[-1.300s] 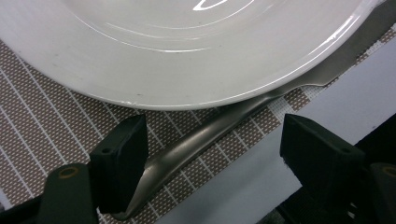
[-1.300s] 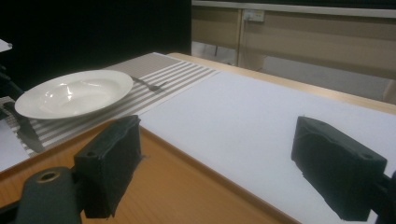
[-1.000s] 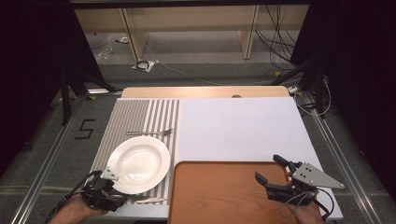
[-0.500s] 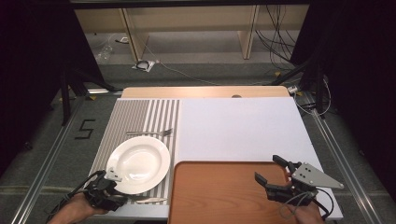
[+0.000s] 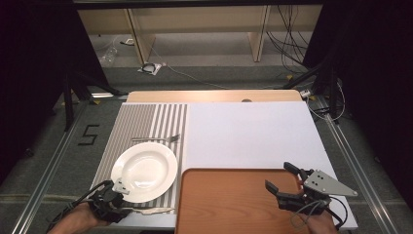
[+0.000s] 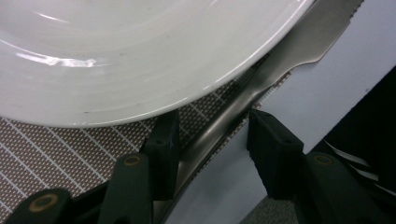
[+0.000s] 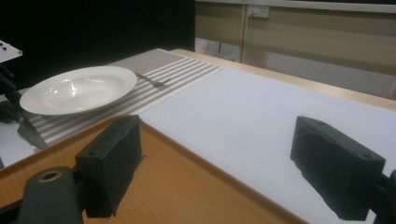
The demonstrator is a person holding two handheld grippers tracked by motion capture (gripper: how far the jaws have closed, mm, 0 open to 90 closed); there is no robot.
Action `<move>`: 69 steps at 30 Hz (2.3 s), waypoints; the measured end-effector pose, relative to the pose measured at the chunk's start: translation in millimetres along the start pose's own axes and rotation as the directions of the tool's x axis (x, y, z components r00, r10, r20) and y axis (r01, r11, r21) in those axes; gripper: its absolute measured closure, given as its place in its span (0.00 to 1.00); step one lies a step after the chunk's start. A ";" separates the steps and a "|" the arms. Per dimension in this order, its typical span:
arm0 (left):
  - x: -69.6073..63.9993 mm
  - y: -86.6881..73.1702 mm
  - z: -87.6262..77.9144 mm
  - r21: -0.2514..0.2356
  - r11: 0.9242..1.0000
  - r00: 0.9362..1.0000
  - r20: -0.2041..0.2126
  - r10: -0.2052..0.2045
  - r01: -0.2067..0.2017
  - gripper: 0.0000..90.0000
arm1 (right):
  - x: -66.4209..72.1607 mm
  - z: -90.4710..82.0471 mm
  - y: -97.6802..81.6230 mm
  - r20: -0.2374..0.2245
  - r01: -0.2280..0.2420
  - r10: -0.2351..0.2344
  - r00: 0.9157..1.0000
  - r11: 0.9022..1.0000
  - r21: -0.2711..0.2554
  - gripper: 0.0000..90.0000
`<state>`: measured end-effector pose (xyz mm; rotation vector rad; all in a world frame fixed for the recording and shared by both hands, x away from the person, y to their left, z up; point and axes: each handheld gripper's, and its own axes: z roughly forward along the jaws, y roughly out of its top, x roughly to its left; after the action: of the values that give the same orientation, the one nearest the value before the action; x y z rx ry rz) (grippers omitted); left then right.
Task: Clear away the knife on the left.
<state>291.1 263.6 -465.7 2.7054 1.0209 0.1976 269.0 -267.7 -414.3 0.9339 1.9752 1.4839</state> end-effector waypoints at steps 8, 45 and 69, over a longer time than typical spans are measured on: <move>-8.8 3.2 -0.7 0.025 0.995 0.996 -0.007 0.092 -0.092 0.72 | 0.3 0.2 -0.1 -0.003 0.002 -0.002 1.000 1.000 0.002 0.19; -26.5 6.2 -15.1 0.016 0.989 0.988 0.047 0.149 -0.150 0.88 | 1.0 1.6 -0.7 -0.013 0.005 -0.005 1.000 1.000 0.024 0.20; -69.5 77.2 -30.4 -0.241 0.970 0.986 0.144 0.080 -0.044 0.88 | 1.0 -0.4 0.8 -0.014 0.001 -0.001 1.000 1.000 0.005 0.20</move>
<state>281.6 166.8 -418.2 2.4940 0.8132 0.1133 268.2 -267.0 -413.4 0.9271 1.9902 1.4895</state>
